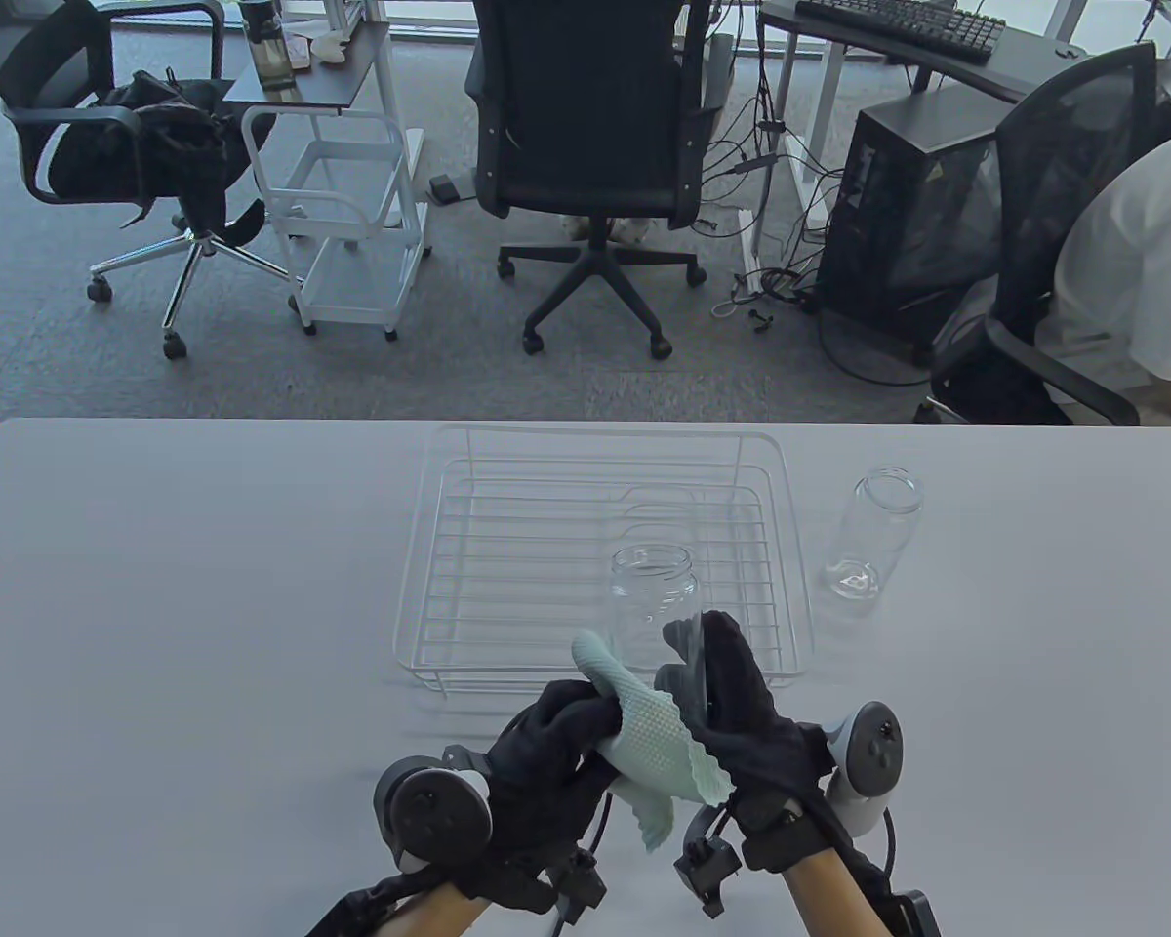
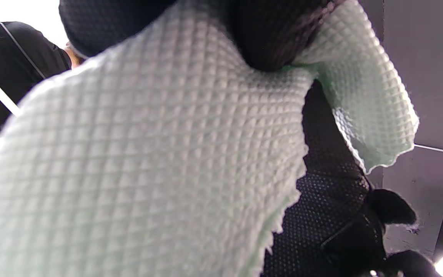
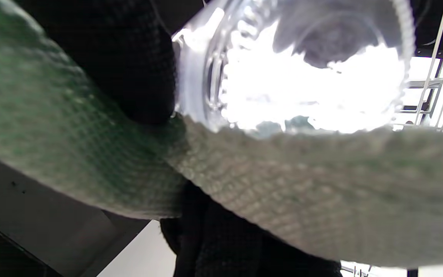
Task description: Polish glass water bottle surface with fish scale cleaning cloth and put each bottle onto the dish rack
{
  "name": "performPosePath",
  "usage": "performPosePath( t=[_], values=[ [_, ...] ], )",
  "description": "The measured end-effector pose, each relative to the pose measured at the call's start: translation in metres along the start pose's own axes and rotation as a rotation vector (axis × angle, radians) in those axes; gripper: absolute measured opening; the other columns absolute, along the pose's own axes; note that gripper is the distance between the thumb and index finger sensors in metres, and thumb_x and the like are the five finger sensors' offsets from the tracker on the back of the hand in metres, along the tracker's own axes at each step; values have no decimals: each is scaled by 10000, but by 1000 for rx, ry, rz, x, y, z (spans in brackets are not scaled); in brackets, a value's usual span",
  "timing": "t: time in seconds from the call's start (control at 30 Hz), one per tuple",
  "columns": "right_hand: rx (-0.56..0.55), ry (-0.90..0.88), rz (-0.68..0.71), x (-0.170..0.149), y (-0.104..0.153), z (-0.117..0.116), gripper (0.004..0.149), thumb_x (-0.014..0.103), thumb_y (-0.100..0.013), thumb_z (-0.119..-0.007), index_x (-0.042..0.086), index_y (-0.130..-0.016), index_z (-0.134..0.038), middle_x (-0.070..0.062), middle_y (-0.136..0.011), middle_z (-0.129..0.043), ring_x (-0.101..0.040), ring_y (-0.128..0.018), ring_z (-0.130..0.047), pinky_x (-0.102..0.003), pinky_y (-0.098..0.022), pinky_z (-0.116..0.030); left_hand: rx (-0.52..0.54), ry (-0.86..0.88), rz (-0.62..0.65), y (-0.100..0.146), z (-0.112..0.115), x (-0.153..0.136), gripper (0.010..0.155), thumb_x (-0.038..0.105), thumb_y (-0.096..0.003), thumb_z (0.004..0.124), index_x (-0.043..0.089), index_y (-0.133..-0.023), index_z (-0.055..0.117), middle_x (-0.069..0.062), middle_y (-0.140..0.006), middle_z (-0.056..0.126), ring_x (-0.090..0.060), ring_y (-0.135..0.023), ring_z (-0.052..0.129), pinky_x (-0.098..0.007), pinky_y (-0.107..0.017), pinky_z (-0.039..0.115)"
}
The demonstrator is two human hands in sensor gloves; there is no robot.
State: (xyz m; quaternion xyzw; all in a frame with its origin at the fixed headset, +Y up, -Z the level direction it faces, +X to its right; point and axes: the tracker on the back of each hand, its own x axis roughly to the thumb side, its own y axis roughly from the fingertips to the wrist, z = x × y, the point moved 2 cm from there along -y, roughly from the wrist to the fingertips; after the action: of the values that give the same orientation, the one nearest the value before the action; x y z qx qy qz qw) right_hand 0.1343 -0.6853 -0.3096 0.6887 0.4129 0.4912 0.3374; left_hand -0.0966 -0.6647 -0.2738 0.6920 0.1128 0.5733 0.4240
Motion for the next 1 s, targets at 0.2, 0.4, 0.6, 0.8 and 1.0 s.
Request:
performPosePath(
  t=[0.2,0.4,0.6,0.8,1.0],
  values=[
    [97,-123,-59,-8,-1,-7,792,533,-552,-748,206,-1139,-329,-266,-1124,-431,-526,-908,-522,-624,-626,-531,37,-8,32,5,-1,6,399,333,-566,787,311,-946,665,-144,-918,713,-282,-684,919,-481,-532,810],
    [302,-212,-175,-15,2,-16,813,522,-570,-765,410,-1119,-177,-81,-1214,-246,-676,-941,-487,-802,-524,-549,87,43,-1,6,-10,2,395,331,-567,782,323,-939,649,-125,-938,706,-293,-694,906,-488,-543,799],
    [356,-168,-195,-19,3,-23,873,459,-562,-807,418,-1098,-119,-55,-1203,-161,-633,-945,-498,-778,-535,-576,126,76,-37,4,-21,-4,401,332,-569,779,321,-947,645,-122,-949,701,-302,-702,898,-497,-550,788],
    [216,-44,-64,-8,0,-23,893,432,-504,-899,377,-1107,-242,-82,-1180,-287,-586,-845,-635,-678,-534,-686,117,109,-46,-3,-37,-7,395,332,-563,791,330,-939,668,-112,-960,723,-304,-712,913,-497,-555,796],
    [110,47,51,7,-3,-16,896,420,-463,-961,303,-1118,-360,-86,-1166,-410,-579,-797,-656,-681,-511,-718,-78,1,-57,-5,-67,-11,395,316,-564,795,339,-946,698,-92,-947,777,-287,-682,940,-490,-539,806]
  ],
)
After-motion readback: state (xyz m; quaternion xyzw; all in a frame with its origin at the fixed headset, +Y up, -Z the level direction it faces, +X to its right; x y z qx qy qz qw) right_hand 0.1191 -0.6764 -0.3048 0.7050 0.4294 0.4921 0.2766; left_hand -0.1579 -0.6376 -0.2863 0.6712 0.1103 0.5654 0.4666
